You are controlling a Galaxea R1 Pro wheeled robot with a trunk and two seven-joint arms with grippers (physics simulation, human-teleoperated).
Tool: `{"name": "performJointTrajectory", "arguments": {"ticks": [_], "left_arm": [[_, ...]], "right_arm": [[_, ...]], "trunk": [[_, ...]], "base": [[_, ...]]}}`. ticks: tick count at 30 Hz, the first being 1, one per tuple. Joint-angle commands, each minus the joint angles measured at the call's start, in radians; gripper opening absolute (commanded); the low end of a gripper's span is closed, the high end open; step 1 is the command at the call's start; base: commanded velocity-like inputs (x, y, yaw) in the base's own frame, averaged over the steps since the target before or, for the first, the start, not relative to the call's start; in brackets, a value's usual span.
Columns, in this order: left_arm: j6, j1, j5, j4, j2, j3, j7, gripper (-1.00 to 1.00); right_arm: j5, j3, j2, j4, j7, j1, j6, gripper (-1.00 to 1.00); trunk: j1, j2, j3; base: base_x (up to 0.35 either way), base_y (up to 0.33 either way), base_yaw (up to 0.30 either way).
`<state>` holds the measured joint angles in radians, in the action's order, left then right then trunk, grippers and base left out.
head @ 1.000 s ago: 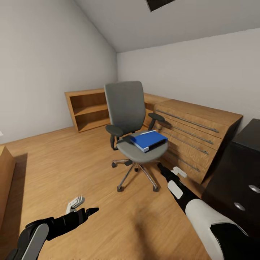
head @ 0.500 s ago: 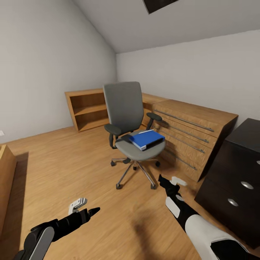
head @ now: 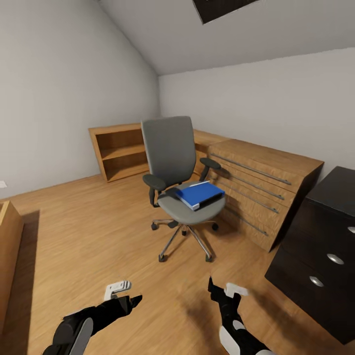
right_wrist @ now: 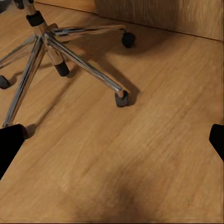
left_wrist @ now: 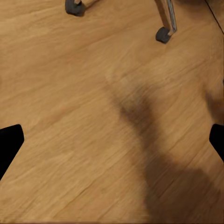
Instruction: In the bedroom, organize the workspace by keeping the computer under the desk, ensuring the monitor is on the desk, placing the keyboard on the desk next to the monitor, placing the mouse on the desk next to the keyboard, moving the folder from the swivel chair onto the desk next to the mouse, stacking the notebook on top of the folder with the pen on top of the notebook, and positioning the swivel chair next to the desk.
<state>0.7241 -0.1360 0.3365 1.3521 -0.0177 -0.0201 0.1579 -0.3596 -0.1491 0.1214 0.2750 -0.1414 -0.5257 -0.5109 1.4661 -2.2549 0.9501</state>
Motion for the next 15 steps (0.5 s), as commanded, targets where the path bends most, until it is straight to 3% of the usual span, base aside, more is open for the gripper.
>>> {"name": "performJointTrajectory", "arguments": {"ticks": [1,3,4,7,8,10,12,14,15], "left_arm": [[-0.013,-0.001,-0.02,-0.023,0.01,-0.002,0.005,1.0],[-0.039,-0.001,-0.038,-0.05,0.016,-0.003,0.004,1.0],[-0.167,-0.001,-0.11,-0.193,0.026,-0.005,0.002,1.0],[-0.175,-0.001,-0.115,-0.228,0.025,-0.006,0.002,1.0],[-0.192,-0.001,-0.118,-0.294,0.023,-0.01,-0.013,1.0],[-0.243,-0.001,-0.117,-0.344,0.024,-0.014,-0.061,1.0],[-0.36,-0.001,-0.114,-0.417,0.026,-0.017,-0.144,1.0],[-0.434,-0.001,-0.114,-0.457,0.027,-0.016,-0.183,1.0],[-0.506,-0.001,-0.114,-0.495,0.028,-0.016,-0.213,1.0]], "right_arm": [[-0.003,-0.009,0.0,-0.005,-0.008,0.016,-0.028,1.0],[-0.002,-0.009,0.0,-0.009,-0.008,0.033,-0.055,1.0],[-0.001,-0.01,0.001,-0.048,-0.008,0.106,-0.132,1.0],[-0.001,-0.01,0.001,-0.091,-0.007,0.112,-0.138,1.0],[-0.001,-0.01,0.0,-0.139,-0.005,0.115,-0.159,1.0],[-0.003,-0.008,-0.002,-0.156,-0.005,0.116,-0.168,1.0],[-0.004,-0.009,-0.004,-0.181,-0.004,0.116,-0.175,1.0],[-0.004,-0.009,-0.004,-0.19,-0.004,0.116,-0.177,1.0],[-0.004,-0.009,-0.005,-0.195,-0.004,0.116,-0.179,1.0]], "trunk": [[-0.004,0.007,-0.002],[-0.012,0.021,-0.009],[-0.016,0.028,-0.012],[-0.027,0.049,-0.021],[-0.031,0.056,-0.024],[-0.039,0.07,-0.031],[-0.046,0.084,-0.037],[-0.054,0.098,-0.043],[-0.058,0.105,-0.046]], "base": [[0.0,0.0,0.0],[0.0,0.0,0.0],[0.0,0.0,0.0],[0.0,0.0,0.0],[0.0,0.0,0.0],[0.0,0.0,0.0],[0.0,0.0,0.0],[0.0,0.0,0.0],[0.0,0.0,-0.005]]}}
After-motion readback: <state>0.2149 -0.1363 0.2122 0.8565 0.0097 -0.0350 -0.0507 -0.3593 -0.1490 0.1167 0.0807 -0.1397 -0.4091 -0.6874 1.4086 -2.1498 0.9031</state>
